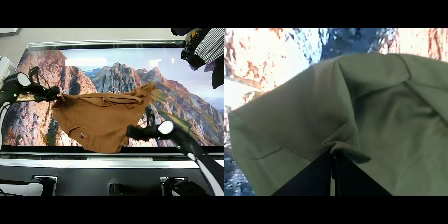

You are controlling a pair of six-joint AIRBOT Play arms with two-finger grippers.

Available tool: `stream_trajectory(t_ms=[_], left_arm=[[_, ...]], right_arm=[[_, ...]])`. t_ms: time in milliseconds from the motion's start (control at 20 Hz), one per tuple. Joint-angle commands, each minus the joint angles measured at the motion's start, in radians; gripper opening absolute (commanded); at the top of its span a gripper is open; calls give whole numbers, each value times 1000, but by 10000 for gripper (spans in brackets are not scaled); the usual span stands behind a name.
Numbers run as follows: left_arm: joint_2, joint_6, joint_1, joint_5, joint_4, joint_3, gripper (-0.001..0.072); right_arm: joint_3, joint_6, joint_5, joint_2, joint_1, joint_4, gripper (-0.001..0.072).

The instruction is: Fold the clothes and pants, and hang the long-sleeved shirts on hangers.

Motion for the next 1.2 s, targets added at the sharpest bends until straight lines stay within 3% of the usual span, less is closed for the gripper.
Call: stream_trajectory(t_ms=[0,200,400,550,650,900,1000,1150], left_arm=[[81,0,39,-15,0,51,13],[292,-2,136,-55,0,139,13],[593,-39,238,-52,0,152,13],[775,-50,294,-37,0,152,13],[852,-50,302,-20,0,152,13],[848,-80,296,7,-8,148,13],[776,-71,263,7,-26,118,13],[601,-69,161,18,-31,27,13]], right_arm=[[228,0,61,141,-129,-37,33],[664,-29,209,296,-374,-85,33],[1067,-36,209,406,-491,-208,33],[1260,98,203,423,-492,-449,33],[1294,156,177,423,-492,-523,33],[1294,303,295,257,-492,-501,34],[1294,295,402,109,-491,-386,34],[1294,193,497,-180,-443,-222,34]])
